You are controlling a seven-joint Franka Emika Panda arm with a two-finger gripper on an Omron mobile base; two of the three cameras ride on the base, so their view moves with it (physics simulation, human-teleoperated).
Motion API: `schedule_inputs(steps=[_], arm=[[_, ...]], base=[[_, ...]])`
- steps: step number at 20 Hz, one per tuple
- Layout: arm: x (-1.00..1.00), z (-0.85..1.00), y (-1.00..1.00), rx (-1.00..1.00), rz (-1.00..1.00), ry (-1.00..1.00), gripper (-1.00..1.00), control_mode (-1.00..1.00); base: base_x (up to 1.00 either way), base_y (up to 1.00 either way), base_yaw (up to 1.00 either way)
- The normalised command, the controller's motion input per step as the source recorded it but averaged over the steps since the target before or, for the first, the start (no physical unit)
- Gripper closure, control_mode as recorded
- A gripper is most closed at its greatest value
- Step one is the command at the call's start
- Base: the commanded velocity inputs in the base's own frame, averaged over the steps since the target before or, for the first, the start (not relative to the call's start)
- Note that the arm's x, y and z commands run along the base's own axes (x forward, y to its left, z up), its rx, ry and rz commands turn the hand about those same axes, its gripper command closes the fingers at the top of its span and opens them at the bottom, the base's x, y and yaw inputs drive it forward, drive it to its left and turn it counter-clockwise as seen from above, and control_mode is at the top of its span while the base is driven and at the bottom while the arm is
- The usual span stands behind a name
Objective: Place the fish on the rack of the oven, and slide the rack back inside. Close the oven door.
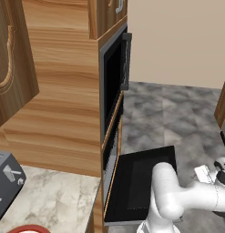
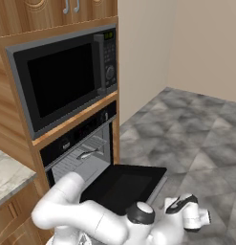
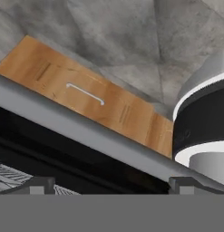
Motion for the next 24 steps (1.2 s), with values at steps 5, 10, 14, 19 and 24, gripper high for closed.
schedule_inputs(steps=[5, 10, 14, 19, 24], arm=[[0.56, -1.0, -0.37, 0.24, 0.04, 0.0, -1.0, -1.0], [0.49, -1.0, -0.18, 0.25, 0.0, 0.0, -1.0, -1.0], [0.36, -1.0, -0.1, 0.26, 0.0, 0.0, -1.0, -1.0], [0.15, -1.0, -0.19, 0.26, 0.0, 0.0, -1.0, -1.0], [0.0, -1.0, -0.35, 0.25, 0.0, 0.0, -1.0, -1.0]], base=[[0.0, 0.0, 0.0], [0.0, 0.0, 0.0], [0.0, 0.0, 0.0], [0.0, 0.0, 0.0], [0.0, 0.0, 0.0]])
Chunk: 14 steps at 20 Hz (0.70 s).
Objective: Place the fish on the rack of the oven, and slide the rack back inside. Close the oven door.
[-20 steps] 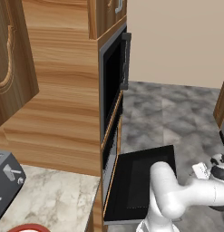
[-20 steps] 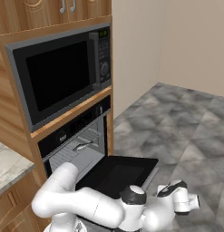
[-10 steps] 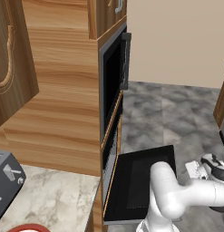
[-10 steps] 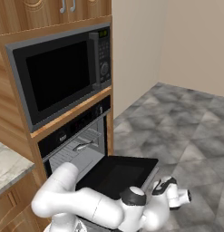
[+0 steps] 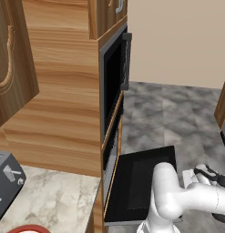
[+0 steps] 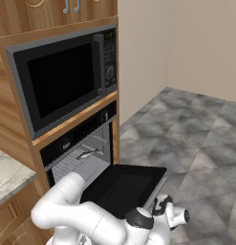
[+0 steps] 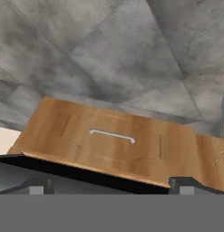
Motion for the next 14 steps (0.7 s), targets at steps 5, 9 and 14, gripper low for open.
schedule_inputs(steps=[5, 9, 14], arm=[[0.0, -1.0, -0.33, 0.24, 0.0, 0.0, -1.0, -1.0], [-0.01, -0.78, 0.03, 0.32, 0.02, 0.0, -1.0, -1.0], [0.07, -0.58, 0.29, 0.34, 0.26, -0.03, -1.0, -1.0]], base=[[0.0, 0.0, 0.0], [0.0, 0.0, 0.0], [0.0, 0.0, 0.0]])
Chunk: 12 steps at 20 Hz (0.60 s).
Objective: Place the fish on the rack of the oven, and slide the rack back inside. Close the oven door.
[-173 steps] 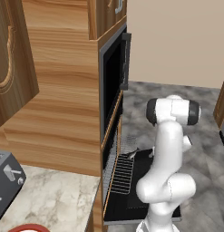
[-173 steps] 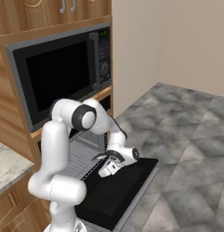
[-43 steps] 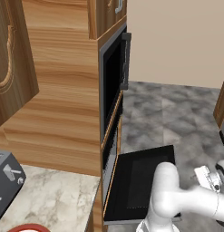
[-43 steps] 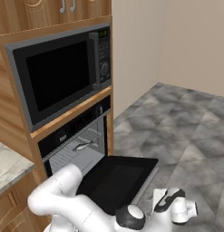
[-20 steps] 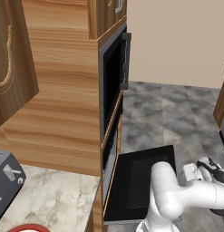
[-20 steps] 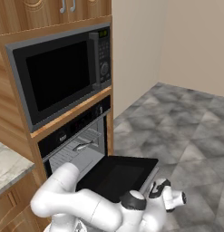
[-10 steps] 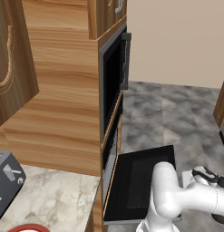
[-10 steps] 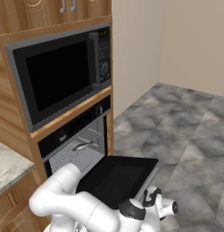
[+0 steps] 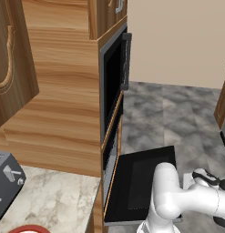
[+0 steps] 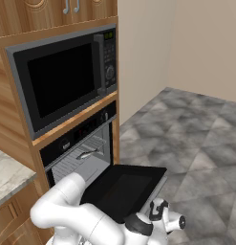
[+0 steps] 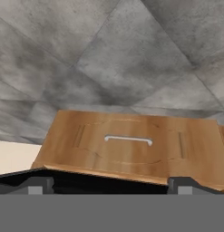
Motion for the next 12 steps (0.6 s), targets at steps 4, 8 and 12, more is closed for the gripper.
schedule_inputs(steps=[4, 8, 12], arm=[[0.34, -0.73, 0.2, 0.28, 0.53, -0.05, -1.0, -1.0], [0.34, -1.0, 0.13, 0.23, 0.61, -0.02, -1.0, -1.0], [0.02, -1.0, -0.14, 0.18, 0.52, 0.08, -1.0, -1.0]], base=[[0.0, 0.0, 0.0], [0.0, 0.0, 0.0], [0.0, 0.0, 0.0]])
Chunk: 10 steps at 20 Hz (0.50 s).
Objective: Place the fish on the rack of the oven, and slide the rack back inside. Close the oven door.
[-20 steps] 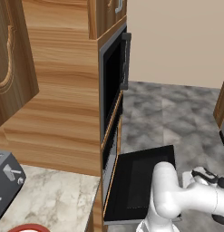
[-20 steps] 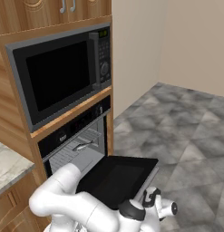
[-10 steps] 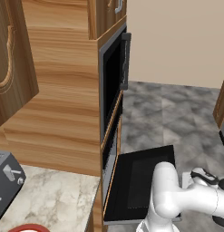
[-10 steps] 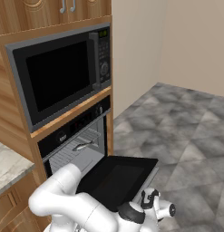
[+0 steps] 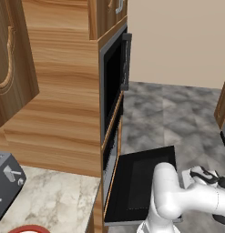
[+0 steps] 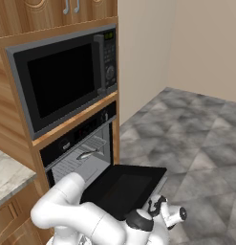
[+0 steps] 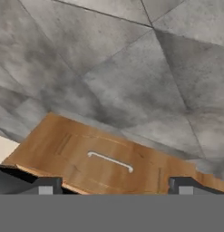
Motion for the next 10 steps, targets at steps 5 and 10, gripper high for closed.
schedule_inputs(steps=[5, 10], arm=[[-0.16, -1.0, -0.64, 0.1, 0.37, 0.22, -1.0, -1.0], [-0.17, -1.0, -0.72, 0.12, 0.3, 0.24, -1.0, -1.0]], base=[[0.0, 0.0, 0.0], [0.0, 0.0, 0.0]])
